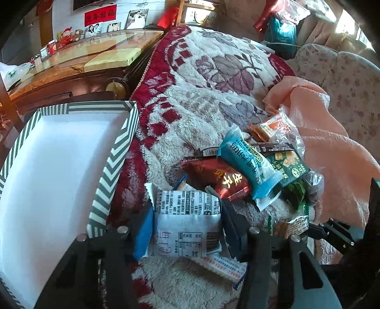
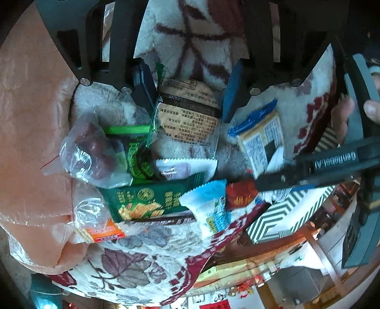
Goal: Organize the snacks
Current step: 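Grasp the white barcode packet with left gripper while right grasps the brown-labelled clear packet, then carry both packets into the white tray and open both grippers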
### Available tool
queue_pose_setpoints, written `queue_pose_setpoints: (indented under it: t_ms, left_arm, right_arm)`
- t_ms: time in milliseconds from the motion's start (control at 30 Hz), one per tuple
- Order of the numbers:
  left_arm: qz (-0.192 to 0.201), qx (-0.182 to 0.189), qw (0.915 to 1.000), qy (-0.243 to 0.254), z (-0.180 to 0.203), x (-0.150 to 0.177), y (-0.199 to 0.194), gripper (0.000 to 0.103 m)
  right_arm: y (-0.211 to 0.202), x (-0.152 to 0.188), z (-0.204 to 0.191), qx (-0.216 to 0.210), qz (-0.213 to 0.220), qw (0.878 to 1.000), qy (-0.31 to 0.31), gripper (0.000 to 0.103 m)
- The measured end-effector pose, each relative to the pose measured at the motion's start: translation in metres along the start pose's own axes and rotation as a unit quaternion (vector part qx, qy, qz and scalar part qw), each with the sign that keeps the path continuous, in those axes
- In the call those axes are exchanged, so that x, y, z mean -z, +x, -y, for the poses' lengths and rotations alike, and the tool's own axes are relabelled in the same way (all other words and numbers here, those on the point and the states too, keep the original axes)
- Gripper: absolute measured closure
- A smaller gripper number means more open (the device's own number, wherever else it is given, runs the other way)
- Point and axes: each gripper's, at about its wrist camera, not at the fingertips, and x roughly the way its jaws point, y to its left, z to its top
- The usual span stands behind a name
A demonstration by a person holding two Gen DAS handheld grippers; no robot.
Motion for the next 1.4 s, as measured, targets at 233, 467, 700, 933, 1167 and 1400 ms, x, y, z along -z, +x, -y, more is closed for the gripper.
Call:
queue_pose_setpoints:
  t_ms: [233,467,700,933,1167,1400]
  left_arm:
    - [0.015,-0.012,0.9998,-0.006,-0.001,0.008,-0.018,0.047]
    - [0.038,-0.013,0.9992,0.002,0.003,0.012,-0.046,0.047]
    - [0.055,-0.027,0.9981,-0.001,-0.005,0.013,-0.070,0.047]
    - [0.067,-0.050,0.9965,-0.012,-0.027,0.011,-0.088,0.047]
    - [0.067,-0.069,0.9948,-0.034,-0.057,0.014,-0.095,0.047]
    - [0.060,-0.090,0.9925,-0.058,-0.090,0.019,-0.095,0.047]
  right_arm:
    - [-0.016,0.004,-0.006,0.004,0.006,1.000,-0.015,0.056]
    - [-0.032,0.004,-0.011,0.004,0.019,1.000,-0.016,0.056]
    - [-0.039,-0.003,-0.028,0.000,0.027,0.999,-0.029,0.056]
    - [-0.043,-0.018,-0.058,-0.016,0.033,0.998,-0.057,0.056]
    - [-0.034,-0.036,-0.097,-0.036,0.028,0.995,-0.093,0.056]
    - [-0.023,-0.050,-0.138,-0.051,0.019,0.990,-0.133,0.056]
